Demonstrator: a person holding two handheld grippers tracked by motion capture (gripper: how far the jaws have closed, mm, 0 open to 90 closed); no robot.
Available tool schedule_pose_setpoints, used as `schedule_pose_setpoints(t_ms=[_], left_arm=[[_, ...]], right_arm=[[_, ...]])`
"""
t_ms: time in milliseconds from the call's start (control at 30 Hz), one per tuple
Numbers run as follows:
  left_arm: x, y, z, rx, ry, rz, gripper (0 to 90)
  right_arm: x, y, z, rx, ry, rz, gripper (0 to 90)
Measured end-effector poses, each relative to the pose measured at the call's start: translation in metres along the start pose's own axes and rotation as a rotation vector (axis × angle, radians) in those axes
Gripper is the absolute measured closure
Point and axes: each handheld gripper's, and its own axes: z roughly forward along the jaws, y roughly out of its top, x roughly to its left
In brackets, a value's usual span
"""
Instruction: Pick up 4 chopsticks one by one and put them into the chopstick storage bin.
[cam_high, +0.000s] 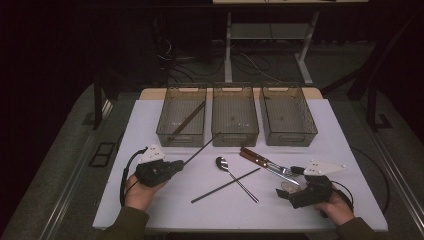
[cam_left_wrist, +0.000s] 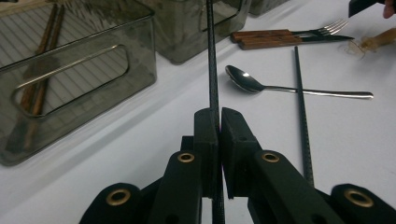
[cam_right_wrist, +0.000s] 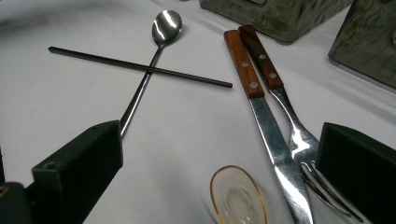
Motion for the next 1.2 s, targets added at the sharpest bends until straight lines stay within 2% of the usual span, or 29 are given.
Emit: schedule_pose_setpoints(t_ms=[400,533,567,667,1200], left_arm=[[0.017,-0.002,-0.008,-0.025,0.054,-0.046,85.3],[0.024,-0.001,-0.009,-0.031,0.077,-0.049,85.3],[0.025,-0.001,-0.008,-0.036,0.079,-0.062,85.2],[0.027,0.001,-0.008,-0.036,0.094,-0.060,85.3],[0.051,0.012,-0.003,-0.106,0.124,-0.134,85.2]], right_arm=[[0.000,0.000,0.001,0.001,-0.001,-0.003,0.6],[0.000,0.000,0.001,0.002,-0.003,-0.007,0.6],[0.000,0.000,0.001,0.002,-0.003,-0.007,0.7],[-0.001,0.000,0.001,0.002,-0.005,-0.004,0.6],[-0.001,0.000,0.001,0.003,-0.001,-0.007,0.6]])
